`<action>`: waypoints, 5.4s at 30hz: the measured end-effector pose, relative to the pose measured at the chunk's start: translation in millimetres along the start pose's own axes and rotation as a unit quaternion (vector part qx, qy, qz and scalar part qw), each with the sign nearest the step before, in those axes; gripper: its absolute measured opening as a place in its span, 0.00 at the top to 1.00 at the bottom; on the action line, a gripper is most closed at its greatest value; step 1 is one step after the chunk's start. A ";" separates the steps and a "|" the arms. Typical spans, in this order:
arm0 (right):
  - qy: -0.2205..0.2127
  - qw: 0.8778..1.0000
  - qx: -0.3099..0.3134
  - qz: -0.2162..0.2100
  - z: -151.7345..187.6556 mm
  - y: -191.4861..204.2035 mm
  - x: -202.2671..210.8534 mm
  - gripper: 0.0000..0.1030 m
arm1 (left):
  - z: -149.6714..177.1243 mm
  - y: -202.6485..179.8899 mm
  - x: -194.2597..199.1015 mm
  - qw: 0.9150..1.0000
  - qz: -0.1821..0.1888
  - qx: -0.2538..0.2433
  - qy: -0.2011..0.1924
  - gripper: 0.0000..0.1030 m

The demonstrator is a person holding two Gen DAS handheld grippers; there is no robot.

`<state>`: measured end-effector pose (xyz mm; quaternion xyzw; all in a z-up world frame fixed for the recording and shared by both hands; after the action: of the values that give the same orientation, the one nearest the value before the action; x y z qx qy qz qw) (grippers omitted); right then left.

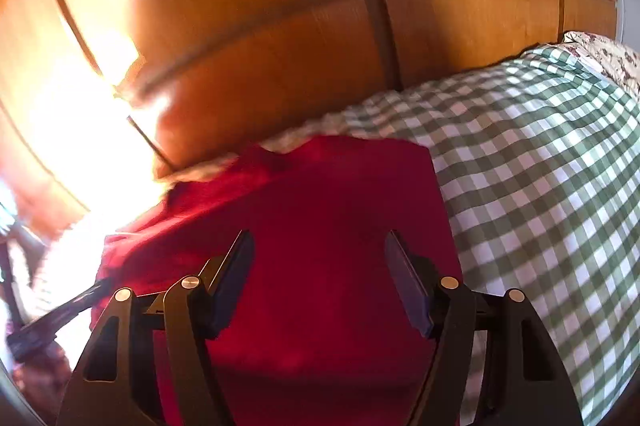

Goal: Fold small clothes

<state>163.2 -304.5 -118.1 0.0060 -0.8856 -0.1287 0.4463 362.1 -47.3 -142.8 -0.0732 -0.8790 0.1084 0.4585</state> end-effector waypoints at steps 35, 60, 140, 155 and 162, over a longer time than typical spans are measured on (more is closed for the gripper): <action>-0.023 0.992 0.080 0.095 -12.6 20.4 -34.4 0.10 | 13.9 -23.4 30.9 0.995 -0.084 -0.034 -0.048 0.48; -0.096 0.992 -0.058 0.063 -17.9 -24.4 77.8 0.10 | 90.3 -25.5 101.9 0.995 -0.069 -0.020 -0.066 0.34; 0.028 0.995 -0.026 -0.092 80.2 -50.9 120.9 0.86 | 175.4 92.0 206.8 0.981 0.178 0.074 -0.036 0.81; 0.042 0.993 -0.084 -0.072 134.9 -96.3 116.0 0.11 | 262.4 119.7 187.1 0.979 0.169 0.107 0.023 0.31; 0.039 0.998 -0.049 -0.028 130.1 -74.3 85.6 0.58 | 271.8 106.4 170.0 0.981 0.154 0.110 0.043 0.76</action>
<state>0.9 -358.1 -141.9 0.0139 -0.8597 -0.1840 0.4762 45.2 60.7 -186.9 -0.1612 -0.8195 0.2704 0.4788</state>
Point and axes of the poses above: each gripper's, at about its wrist camera, not at the fingertips, and x roughly against the way its jaws point, y to its left, z to its underside, the point moved 6 cm from there along -x, roughly the way its jaws point, and after that the axes turned 2 degrees about z, right-handed, at the moved point
